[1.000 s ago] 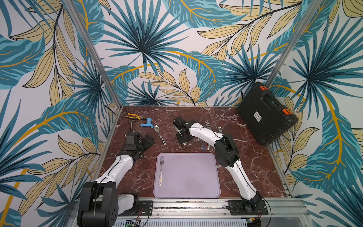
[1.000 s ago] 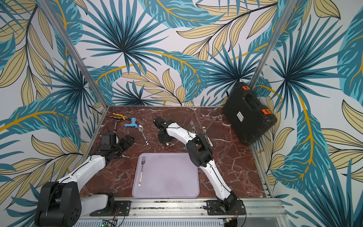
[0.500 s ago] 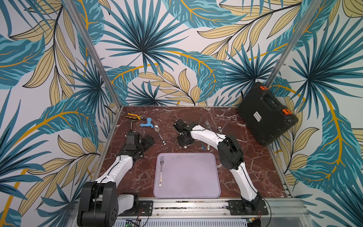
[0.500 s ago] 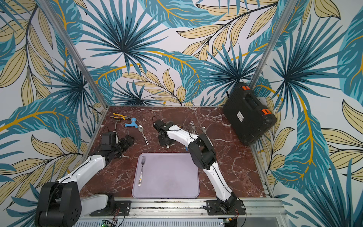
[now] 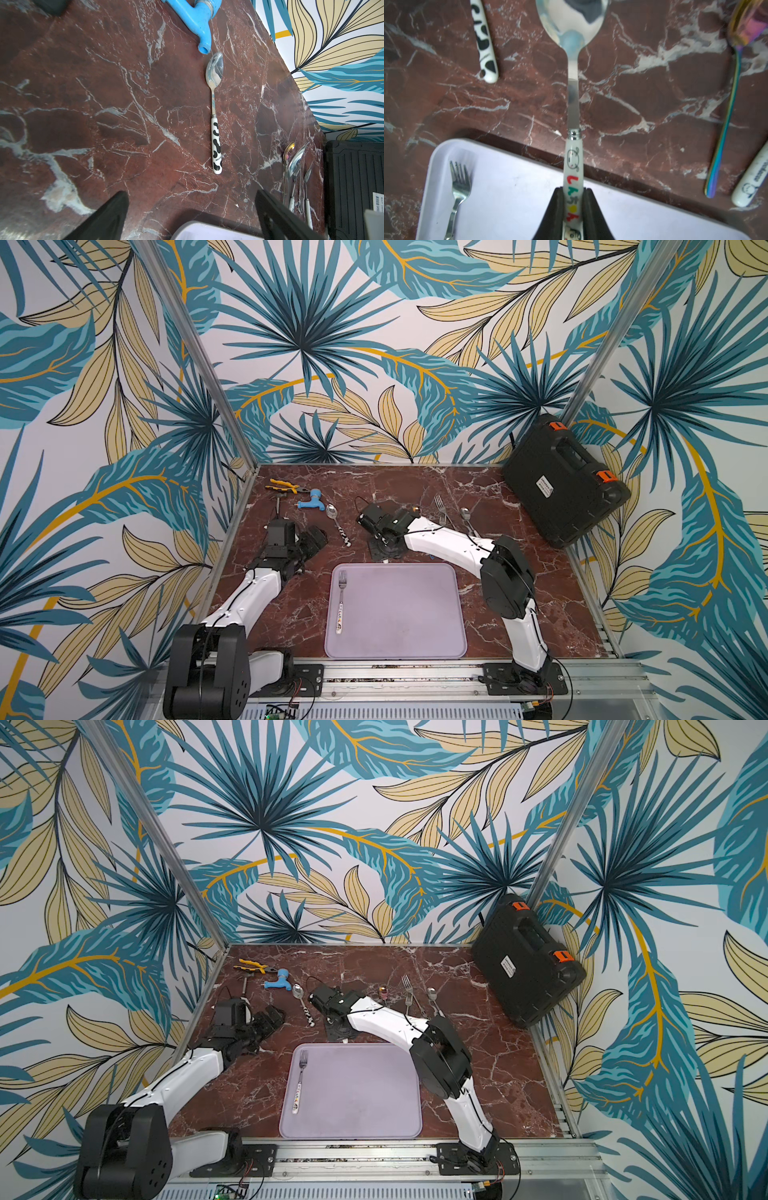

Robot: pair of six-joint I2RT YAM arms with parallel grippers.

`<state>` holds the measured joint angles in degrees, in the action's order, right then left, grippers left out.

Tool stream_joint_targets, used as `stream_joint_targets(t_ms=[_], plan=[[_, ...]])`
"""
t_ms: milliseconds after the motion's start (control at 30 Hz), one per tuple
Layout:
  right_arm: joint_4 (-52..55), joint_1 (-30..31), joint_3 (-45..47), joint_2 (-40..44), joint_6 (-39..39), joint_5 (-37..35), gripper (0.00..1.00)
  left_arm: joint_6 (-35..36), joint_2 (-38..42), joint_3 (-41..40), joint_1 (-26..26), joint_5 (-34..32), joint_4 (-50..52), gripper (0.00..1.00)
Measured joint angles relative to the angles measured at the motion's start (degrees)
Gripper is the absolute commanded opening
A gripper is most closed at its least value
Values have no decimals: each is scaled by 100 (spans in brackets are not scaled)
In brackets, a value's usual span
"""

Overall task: Set the spoon and fork side by side
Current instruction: Pick up the spoon from the center of the board, then place the spoon on the tray.

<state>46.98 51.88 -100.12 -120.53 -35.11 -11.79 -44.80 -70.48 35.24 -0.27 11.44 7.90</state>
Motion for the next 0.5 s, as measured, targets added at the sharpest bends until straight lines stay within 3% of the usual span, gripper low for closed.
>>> stream_joint_targets(t_ms=[500], plan=[[-136, 1272, 857, 219, -1655, 52, 0, -2, 0, 0, 0, 22, -2, 100]])
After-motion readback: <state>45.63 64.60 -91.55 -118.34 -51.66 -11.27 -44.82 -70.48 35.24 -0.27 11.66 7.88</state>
